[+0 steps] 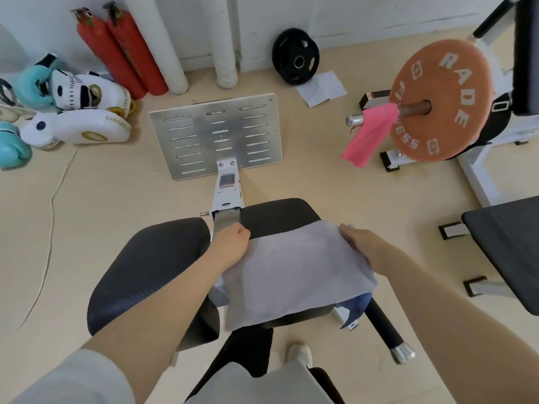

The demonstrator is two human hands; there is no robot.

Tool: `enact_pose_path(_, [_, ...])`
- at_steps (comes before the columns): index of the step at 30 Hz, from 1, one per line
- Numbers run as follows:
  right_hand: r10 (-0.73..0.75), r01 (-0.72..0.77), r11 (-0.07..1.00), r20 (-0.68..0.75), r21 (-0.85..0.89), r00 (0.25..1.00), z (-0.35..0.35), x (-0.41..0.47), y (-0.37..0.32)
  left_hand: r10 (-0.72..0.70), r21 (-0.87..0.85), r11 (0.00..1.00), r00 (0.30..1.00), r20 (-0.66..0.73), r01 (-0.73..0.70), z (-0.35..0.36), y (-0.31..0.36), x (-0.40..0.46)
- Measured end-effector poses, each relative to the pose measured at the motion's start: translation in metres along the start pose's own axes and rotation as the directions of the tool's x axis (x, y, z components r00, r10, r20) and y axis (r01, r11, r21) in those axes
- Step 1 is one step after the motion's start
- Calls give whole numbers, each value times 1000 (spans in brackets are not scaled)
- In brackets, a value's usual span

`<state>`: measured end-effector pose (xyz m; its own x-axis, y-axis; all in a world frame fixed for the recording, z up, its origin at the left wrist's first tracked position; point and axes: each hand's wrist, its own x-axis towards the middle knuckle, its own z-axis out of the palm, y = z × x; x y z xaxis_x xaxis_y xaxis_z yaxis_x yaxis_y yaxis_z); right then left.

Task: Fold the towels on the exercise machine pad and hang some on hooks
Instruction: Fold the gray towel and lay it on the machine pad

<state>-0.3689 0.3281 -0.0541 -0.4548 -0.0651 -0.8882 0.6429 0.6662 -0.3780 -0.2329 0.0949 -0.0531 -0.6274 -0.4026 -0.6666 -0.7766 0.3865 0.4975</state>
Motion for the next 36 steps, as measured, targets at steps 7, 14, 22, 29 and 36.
enact_pose_path(7, [-63, -30, 933, 244, 359, 968, -22, -14, -2, 164, -22, 986, 979, 123, -163, 9, 44, -1])
enact_pose_path(14, [-534, 417, 843, 424, 340, 732, -41, -76, -44, 370, -191, 924, 899, 235, -331, -7, 123, -27])
enact_pose_path(22, [-673, 647, 707, 555, 287, 489, -53, -121, -70, 414, -192, 909, 863, 291, -371, -38, 161, -90])
enact_pose_path(29, [-747, 822, 558, 500, 115, 437, -65, -163, -64, 491, -436, 814, 855, 163, -384, -21, 160, -134])
enact_pose_path(36, [-831, 962, 232, 484, -144, 273, -83, -226, -49, 562, -547, 621, 806, -188, -561, -10, 172, -180])
